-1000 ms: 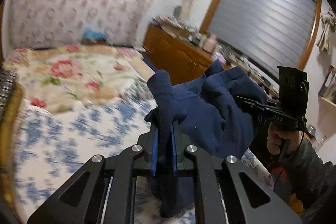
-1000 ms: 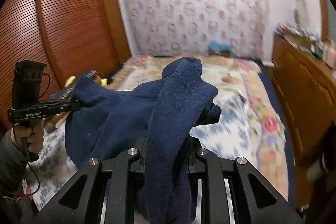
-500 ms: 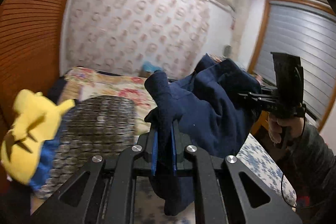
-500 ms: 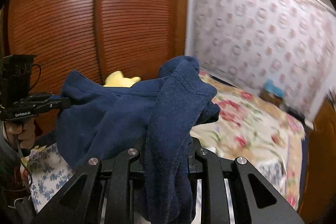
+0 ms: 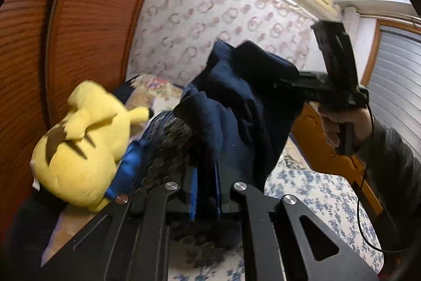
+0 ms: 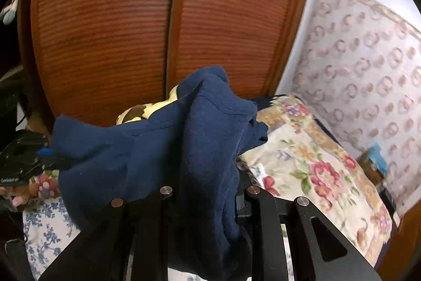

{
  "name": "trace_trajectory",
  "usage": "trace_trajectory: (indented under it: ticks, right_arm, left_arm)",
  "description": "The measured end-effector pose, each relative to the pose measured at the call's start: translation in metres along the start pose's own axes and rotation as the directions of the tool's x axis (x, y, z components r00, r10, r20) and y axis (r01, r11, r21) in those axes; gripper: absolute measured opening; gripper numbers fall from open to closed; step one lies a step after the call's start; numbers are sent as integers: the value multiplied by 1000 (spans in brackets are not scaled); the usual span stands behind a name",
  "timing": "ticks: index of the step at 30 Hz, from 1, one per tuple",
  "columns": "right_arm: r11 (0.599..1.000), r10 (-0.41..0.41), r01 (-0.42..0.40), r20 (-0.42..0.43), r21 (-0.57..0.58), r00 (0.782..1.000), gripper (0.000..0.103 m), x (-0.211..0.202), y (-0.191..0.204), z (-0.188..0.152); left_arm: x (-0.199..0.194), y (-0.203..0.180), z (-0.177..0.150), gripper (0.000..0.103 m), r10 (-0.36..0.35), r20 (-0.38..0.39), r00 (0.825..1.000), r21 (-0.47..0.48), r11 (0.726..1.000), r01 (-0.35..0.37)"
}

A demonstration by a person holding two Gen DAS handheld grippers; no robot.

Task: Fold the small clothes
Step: 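Carry the folded shirt with both grippers toward the yellow plush toy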

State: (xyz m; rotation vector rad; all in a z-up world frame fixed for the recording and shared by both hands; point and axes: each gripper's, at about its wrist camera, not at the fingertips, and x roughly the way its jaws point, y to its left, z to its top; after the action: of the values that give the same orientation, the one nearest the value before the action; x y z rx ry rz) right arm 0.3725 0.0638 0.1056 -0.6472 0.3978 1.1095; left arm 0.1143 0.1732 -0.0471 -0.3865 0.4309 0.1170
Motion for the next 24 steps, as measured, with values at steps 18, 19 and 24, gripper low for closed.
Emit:
trace_trajectory:
  ticks: [18, 19, 24]
  right_arm:
    - [966, -101, 98, 1, 241, 995, 45, 76, -32, 10]
    - [969, -81, 76, 12, 233, 997, 45, 76, -26, 8]
    - [980, -31, 29, 3, 195, 1000, 45, 85, -12, -20]
  left_arm:
    - [15, 31, -32, 11, 86, -108, 990, -43, 995, -91]
    - [15, 30, -33, 11, 90, -110, 990, -37, 995, -94]
    - [14, 28, -32, 11, 97, -112, 989, -24, 995, -100]
